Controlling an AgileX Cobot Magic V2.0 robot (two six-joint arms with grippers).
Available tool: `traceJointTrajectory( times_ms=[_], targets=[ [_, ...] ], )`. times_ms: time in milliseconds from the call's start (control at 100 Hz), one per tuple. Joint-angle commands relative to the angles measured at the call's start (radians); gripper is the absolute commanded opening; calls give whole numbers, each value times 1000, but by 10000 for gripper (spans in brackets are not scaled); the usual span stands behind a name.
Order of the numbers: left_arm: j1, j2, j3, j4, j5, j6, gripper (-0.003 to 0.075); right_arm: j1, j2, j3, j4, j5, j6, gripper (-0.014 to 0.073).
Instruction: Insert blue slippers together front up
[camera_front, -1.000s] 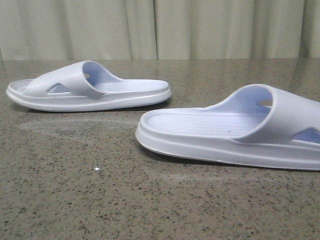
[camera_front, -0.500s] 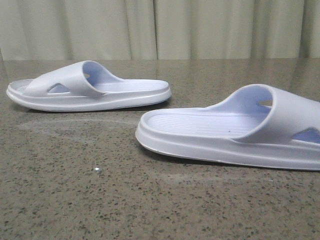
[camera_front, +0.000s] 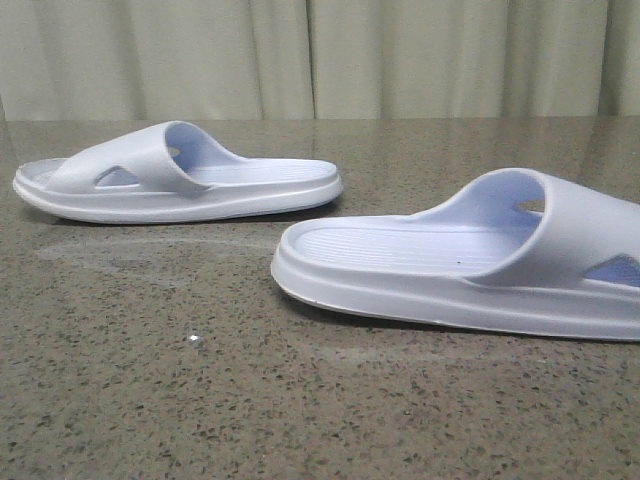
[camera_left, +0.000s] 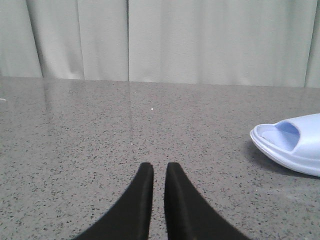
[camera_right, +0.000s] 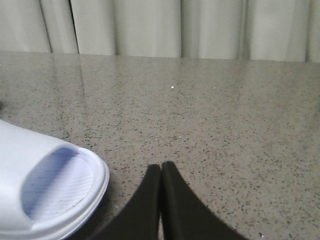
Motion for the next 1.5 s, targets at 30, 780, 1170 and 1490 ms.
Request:
traceJointTrajectory(
  times_ms=[30,780,1170,1490],
  targets=[
    [-7,-30,10,0,-72,-9,15,-7,-20,21,-11,-97,-4,-78],
    [-7,-30,8,-646,-93,-9,15,-7,-20,19,598,-118,-4,-78],
    [-7,115,-237,-426,198,-4,15,-7,195,-207,548,117,-6,-78],
    [-7,365,-453,-417,362,179,16,-7,535,-441,418,313,-8,-78]
  ],
)
